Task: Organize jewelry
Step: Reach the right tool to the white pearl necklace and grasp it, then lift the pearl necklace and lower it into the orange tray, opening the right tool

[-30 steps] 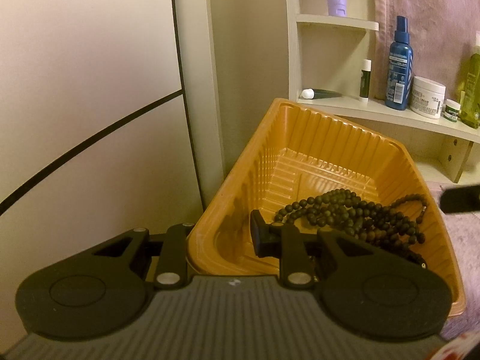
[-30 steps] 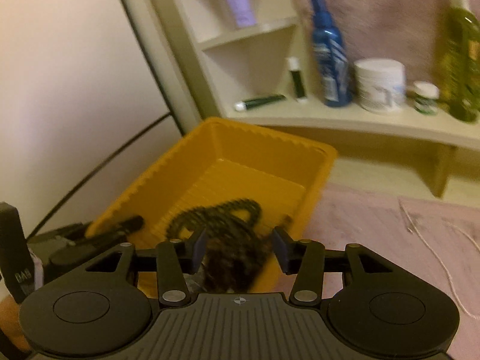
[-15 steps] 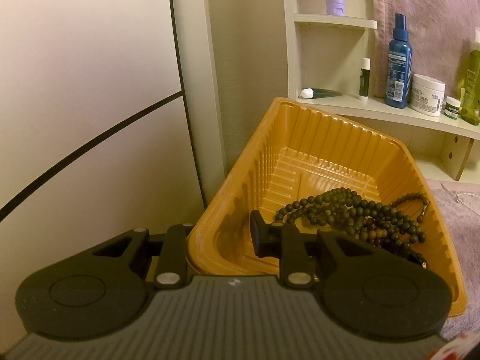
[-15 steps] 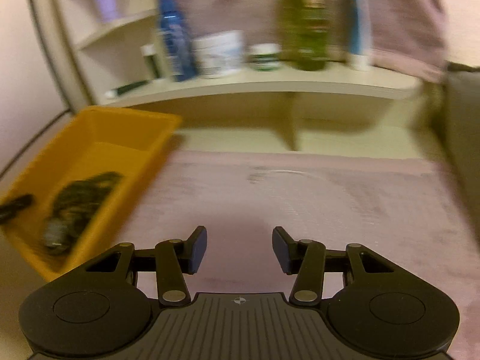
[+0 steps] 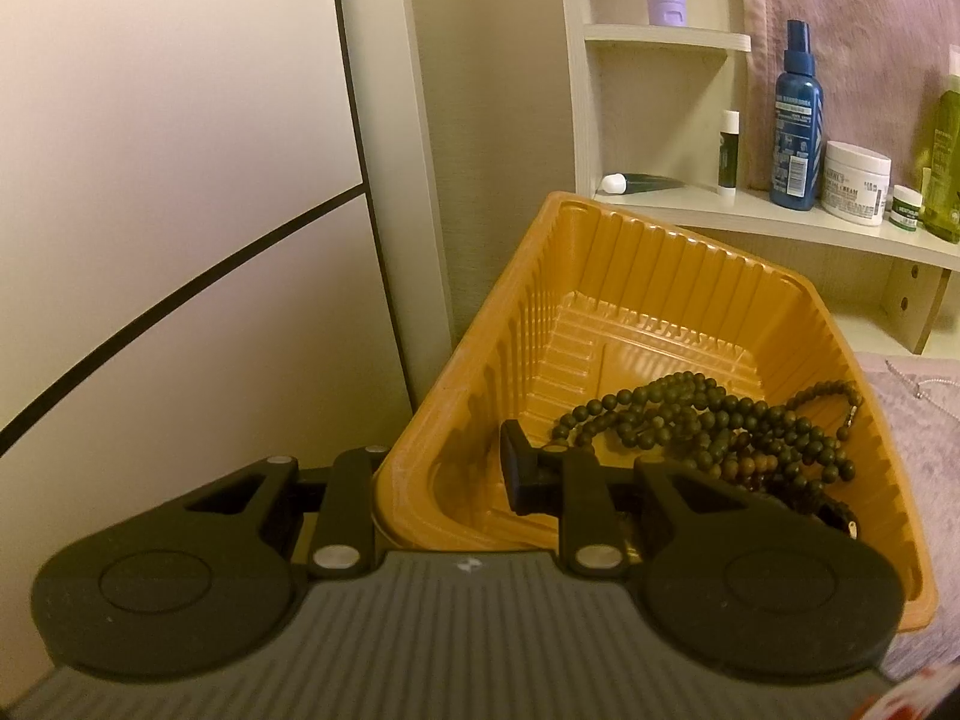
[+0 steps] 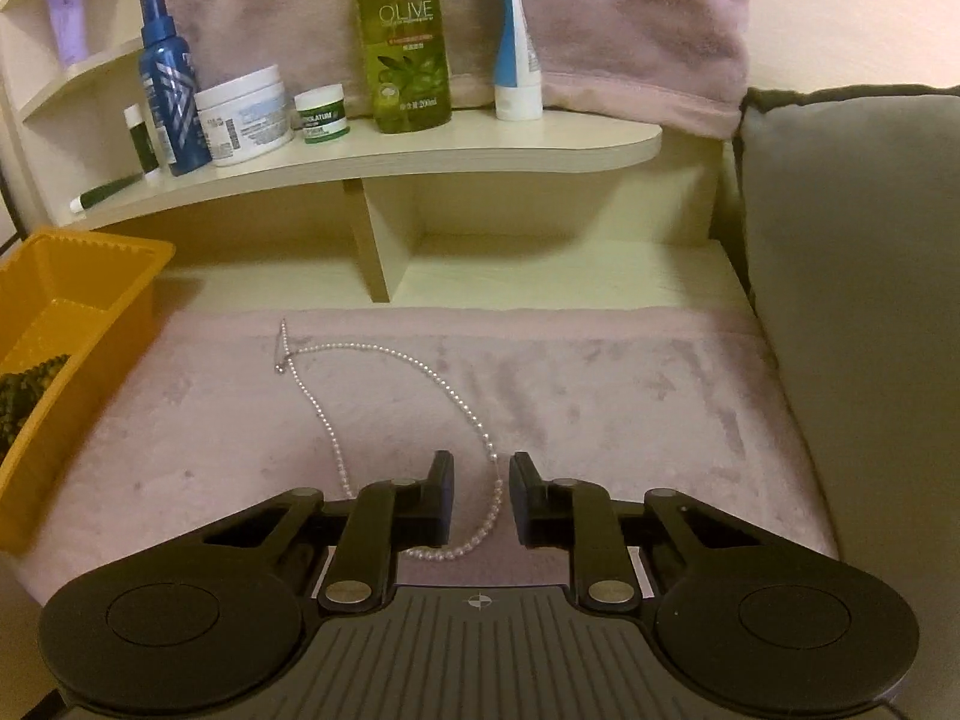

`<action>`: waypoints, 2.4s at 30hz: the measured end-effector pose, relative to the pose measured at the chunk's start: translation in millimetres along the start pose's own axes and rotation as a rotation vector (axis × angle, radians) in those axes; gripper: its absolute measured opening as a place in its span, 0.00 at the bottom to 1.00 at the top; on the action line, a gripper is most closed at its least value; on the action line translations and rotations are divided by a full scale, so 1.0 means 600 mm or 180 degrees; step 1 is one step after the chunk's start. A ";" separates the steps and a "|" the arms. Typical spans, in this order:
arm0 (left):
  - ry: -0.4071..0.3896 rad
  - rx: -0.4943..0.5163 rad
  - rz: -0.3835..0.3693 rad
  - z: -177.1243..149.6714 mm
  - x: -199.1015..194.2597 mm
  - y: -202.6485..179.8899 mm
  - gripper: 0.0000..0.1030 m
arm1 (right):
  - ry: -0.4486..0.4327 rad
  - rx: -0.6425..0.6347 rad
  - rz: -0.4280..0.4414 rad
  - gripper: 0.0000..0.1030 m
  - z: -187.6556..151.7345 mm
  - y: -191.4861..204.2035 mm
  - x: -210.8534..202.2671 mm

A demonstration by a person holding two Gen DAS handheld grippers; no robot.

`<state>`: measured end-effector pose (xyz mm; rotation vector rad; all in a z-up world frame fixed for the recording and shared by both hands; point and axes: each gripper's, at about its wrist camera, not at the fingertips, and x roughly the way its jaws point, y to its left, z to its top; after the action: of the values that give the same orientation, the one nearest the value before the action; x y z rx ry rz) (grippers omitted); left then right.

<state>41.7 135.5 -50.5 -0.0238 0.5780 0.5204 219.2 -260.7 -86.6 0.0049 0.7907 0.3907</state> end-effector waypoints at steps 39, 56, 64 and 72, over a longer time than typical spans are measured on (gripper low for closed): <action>-0.0016 -0.0018 -0.0018 0.001 -0.005 0.000 0.21 | -0.0991 0.0032 0.0602 0.02 0.084 0.078 -0.171; -0.0045 -0.0062 -0.0058 0.001 -0.008 0.004 0.21 | -0.1358 -0.0080 0.1448 0.02 0.147 0.192 -0.250; -0.0044 -0.0076 -0.0069 0.001 -0.008 0.005 0.21 | -0.1441 -0.0188 0.2094 0.02 0.176 0.293 -0.238; -0.0045 -0.0097 -0.0070 0.002 -0.008 0.005 0.21 | -0.1093 -0.0342 0.2262 0.02 0.166 0.364 -0.166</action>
<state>37.4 136.4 -46.7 -0.0552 0.5553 0.5076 150.8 -78.3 84.9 0.2521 0.4046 1.0744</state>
